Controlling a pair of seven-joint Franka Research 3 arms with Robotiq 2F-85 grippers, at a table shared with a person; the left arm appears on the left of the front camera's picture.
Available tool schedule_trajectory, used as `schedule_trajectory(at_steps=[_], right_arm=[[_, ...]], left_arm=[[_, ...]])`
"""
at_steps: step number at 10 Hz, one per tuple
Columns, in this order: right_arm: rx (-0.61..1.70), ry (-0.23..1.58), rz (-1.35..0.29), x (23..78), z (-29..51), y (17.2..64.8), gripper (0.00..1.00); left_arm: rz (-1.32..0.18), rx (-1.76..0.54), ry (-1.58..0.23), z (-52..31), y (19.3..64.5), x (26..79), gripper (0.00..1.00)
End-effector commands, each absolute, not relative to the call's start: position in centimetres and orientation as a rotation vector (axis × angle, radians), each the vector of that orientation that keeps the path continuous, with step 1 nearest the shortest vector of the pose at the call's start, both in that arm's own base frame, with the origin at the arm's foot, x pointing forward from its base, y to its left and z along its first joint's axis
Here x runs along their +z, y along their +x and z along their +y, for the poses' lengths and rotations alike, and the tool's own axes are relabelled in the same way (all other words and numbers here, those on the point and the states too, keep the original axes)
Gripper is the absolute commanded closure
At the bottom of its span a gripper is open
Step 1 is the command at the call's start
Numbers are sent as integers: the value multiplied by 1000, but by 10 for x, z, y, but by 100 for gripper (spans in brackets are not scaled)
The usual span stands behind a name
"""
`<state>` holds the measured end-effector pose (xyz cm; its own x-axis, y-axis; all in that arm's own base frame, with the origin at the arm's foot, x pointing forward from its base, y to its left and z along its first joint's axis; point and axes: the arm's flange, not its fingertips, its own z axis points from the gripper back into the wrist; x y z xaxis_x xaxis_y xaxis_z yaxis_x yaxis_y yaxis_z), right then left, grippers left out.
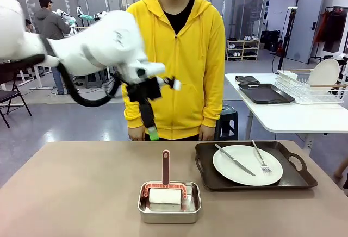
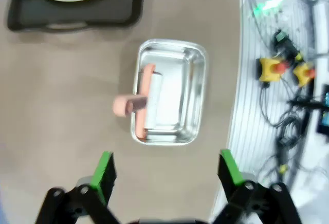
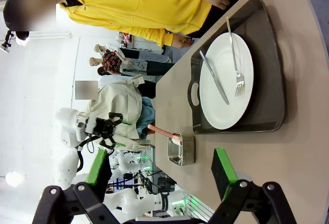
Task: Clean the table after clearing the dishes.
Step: When the right (or left) Handle tray is removed, use the right hand (or left hand) to clean the right (or left) side of the table with the Lint Roller.
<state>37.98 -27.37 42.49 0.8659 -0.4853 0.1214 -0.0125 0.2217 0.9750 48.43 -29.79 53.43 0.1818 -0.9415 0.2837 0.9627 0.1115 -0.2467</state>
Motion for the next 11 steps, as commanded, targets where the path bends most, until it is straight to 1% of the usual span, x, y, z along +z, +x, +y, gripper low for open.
schedule_trajectory(at_steps=[1, 2, 3, 5, 7, 8, 9, 10, 11], right_arm=[[-336, 1311, -447, 427, -273, 377, 0], [-336, 1311, -447, 427, -273, 377, 0], [-336, 1311, -447, 427, -273, 377, 0], [-336, 1311, -447, 427, -273, 377, 0], [-336, 1311, -447, 427, -273, 377, 0], [-336, 1311, -447, 427, -273, 377, 0], [-336, 1311, -447, 427, -273, 377, 0], [-336, 1311, -447, 427, -273, 377, 0], [-336, 1311, -447, 427, -273, 377, 0]], left_arm=[[-158, -1117, -577, -217, 464, 542, 0], [-239, -960, -596, -160, 453, 541, 0], [-346, -765, -726, -88, 436, 535, 0], [-521, -519, -976, 12, 408, 516, 0], [-563, -369, -1054, 85, 388, 482, 0], [-626, -351, -1097, 112, 384, 470, 0], [-646, -328, -1121, 135, 380, 455, 0], [-644, -255, -1133, 157, 375, 438, 0], [-686, -195, -1147, 178, 369, 424, 0]])
